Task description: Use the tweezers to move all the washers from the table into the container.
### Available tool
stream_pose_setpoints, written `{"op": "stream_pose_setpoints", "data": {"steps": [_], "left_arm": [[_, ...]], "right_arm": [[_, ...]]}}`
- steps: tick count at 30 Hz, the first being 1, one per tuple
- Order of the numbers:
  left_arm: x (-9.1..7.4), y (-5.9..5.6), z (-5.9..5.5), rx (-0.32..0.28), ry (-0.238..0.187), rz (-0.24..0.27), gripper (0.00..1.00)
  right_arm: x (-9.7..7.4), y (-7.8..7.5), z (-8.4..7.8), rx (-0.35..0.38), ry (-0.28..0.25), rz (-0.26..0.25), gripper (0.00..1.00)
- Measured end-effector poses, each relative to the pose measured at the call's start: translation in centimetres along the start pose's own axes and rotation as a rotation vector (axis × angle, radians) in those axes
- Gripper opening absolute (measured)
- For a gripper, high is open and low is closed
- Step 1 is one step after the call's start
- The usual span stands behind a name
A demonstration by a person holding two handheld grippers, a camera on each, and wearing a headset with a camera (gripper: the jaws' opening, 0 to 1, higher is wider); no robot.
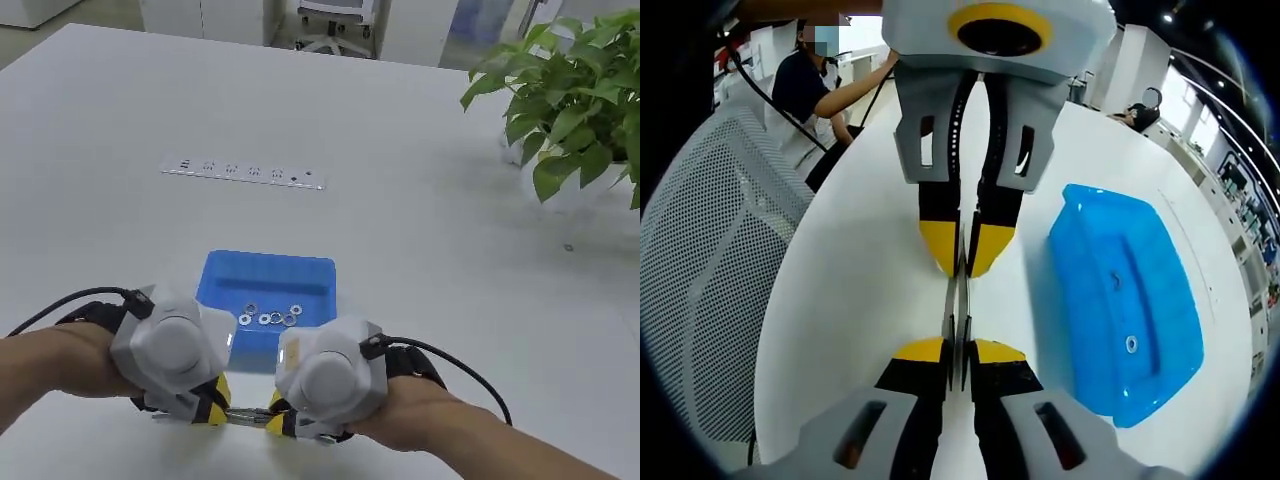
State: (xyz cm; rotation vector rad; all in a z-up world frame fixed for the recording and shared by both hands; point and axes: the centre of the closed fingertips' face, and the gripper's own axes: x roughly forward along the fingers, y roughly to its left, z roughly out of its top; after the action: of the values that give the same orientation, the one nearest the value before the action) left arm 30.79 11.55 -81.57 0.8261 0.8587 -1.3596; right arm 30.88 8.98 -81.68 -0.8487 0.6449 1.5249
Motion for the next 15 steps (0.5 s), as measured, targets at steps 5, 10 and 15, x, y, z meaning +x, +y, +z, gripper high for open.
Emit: {"op": "stream_pose_setpoints", "data": {"steps": [5, 10, 15], "left_arm": [[-0.08, -0.02, -0.12, -0.007, -0.005, 0.0, 0.1], [-0.16, -0.18, -0.22, -0.003, -0.006, -0.004, 0.1], [-0.15, -0.06, -0.29, -0.004, -0.005, -0.003, 0.1]], "right_arm": [[0.04, 0.09, 0.13, -0.003, -0.001, 0.001, 0.11], [0.08, 0.01, 0.15, -0.001, 0.003, 0.001, 0.12], [0.04, -0.14, 0.11, 0.001, 0.002, -0.006, 0.15]]}}
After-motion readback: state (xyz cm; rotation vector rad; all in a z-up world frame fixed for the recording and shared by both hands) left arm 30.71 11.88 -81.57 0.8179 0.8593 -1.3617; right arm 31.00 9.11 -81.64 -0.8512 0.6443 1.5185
